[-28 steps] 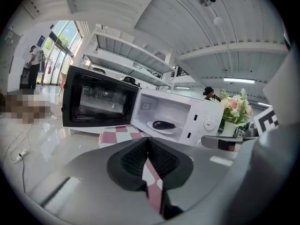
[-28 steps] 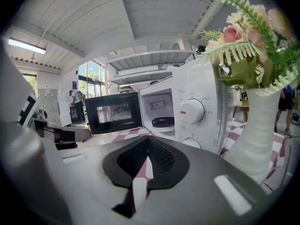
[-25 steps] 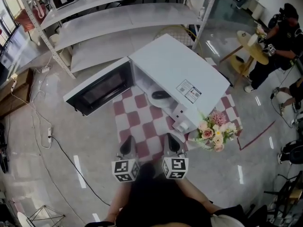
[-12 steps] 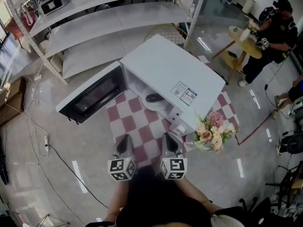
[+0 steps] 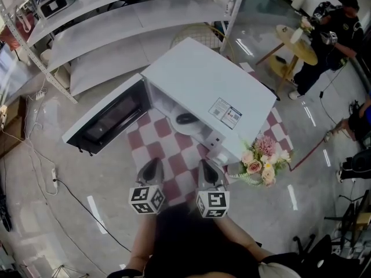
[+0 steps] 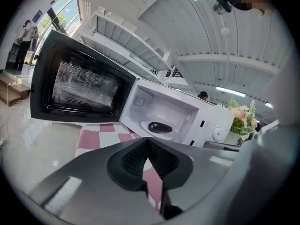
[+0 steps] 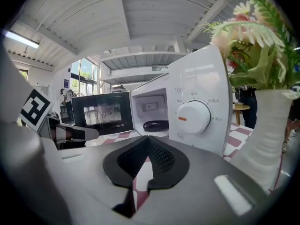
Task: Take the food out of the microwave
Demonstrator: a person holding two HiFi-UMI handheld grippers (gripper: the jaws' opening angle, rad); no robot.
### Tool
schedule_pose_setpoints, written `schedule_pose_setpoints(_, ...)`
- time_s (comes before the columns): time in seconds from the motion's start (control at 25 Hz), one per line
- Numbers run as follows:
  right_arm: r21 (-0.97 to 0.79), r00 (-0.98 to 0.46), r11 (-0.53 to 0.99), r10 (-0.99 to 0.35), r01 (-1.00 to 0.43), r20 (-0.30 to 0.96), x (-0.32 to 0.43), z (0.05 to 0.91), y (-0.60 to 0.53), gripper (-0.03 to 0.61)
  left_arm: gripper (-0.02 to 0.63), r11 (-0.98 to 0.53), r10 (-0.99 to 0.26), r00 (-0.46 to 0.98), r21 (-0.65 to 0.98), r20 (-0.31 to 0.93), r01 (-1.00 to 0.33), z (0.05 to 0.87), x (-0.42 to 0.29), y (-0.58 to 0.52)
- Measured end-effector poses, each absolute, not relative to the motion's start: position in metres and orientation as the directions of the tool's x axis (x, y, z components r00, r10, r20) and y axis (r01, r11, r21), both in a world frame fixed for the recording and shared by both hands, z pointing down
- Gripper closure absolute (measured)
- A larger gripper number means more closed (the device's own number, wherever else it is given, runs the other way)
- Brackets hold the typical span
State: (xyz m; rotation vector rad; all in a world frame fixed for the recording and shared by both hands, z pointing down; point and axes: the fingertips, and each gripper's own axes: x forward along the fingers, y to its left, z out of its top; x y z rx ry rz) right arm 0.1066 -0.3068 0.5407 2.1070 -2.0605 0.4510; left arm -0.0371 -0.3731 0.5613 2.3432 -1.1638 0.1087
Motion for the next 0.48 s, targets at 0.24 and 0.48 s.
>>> schedule_pose_setpoints(0.24, -0.094, 0.011, -0.044, -0.946, -0.995, 0.324, 0.105, 0.539, -0.309, 0.578, 0.604, -0.514, -0.672, 0.680, 0.477, 0.294, -0.713, 0.566, -0.025, -0.389)
schedule_pose_setpoints(0.48, -0.092, 0.006, -0.038, -0.943, -0.995, 0.333, 0.102, 0.540, -0.309, 0.578, 0.603, -0.465, -0.611, 0.737, 0.623, 0.289, -0.630, 0.576, -0.015, -0.406)
